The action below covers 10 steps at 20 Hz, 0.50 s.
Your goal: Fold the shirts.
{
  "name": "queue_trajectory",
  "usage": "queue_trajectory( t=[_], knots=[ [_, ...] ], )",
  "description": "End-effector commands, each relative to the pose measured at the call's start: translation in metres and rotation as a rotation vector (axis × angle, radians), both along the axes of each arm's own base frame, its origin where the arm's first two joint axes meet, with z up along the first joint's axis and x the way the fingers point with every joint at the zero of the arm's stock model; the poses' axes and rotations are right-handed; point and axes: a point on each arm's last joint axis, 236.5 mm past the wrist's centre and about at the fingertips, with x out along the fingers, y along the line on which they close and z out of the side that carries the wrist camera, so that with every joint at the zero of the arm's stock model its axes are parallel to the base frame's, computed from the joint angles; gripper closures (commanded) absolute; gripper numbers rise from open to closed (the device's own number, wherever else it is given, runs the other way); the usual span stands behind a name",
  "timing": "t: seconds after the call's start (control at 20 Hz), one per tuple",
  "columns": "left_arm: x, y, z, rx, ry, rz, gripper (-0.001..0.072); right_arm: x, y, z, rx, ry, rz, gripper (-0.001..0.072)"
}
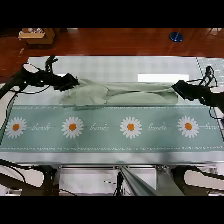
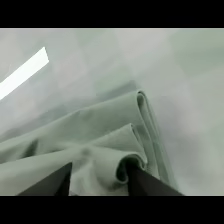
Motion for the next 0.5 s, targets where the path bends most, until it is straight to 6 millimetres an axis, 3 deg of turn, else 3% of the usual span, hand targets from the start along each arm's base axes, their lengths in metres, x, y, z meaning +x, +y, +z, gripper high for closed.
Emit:
queue_trajectory(
  t=[0.0, 0.1, 0.15, 0.2, 0.35, 0.45],
  knots=[
    [-0.011, 0.019, 0.013, -0.045, 0.053, -0.027, 0.0161, -0.01, -0.02, 0.015, -0.049, -0.009, 0.009, 0.0261],
    [-0.021, 0.034, 0.03, -0.083, 0.087, -0.054, 0.0161, -0.026, -0.042, 0.023, -0.069, 0.011, -0.002, 0.0231],
    [-0.027, 0.039, 0.036, -0.099, 0.105, -0.069, 0.0161, -0.036, -0.049, 0.021, -0.021, 0.048, -0.031, 0.0173],
    [-0.032, 0.042, 0.041, -0.111, 0.119, -0.081, 0.0161, -0.046, -0.052, 0.014, 0.03, 0.087, -0.046, 0.017],
    [-0.041, 0.041, 0.05, -0.121, 0.129, -0.104, 0.0162, -0.068, -0.047, -0.01, 0.133, 0.193, -0.018, 0.0125],
    [-0.044, 0.035, 0.052, -0.122, 0.131, -0.122, 0.0169, -0.066, -0.03, -0.02, 0.195, 0.207, 0.02, 0.0125]
  ],
)
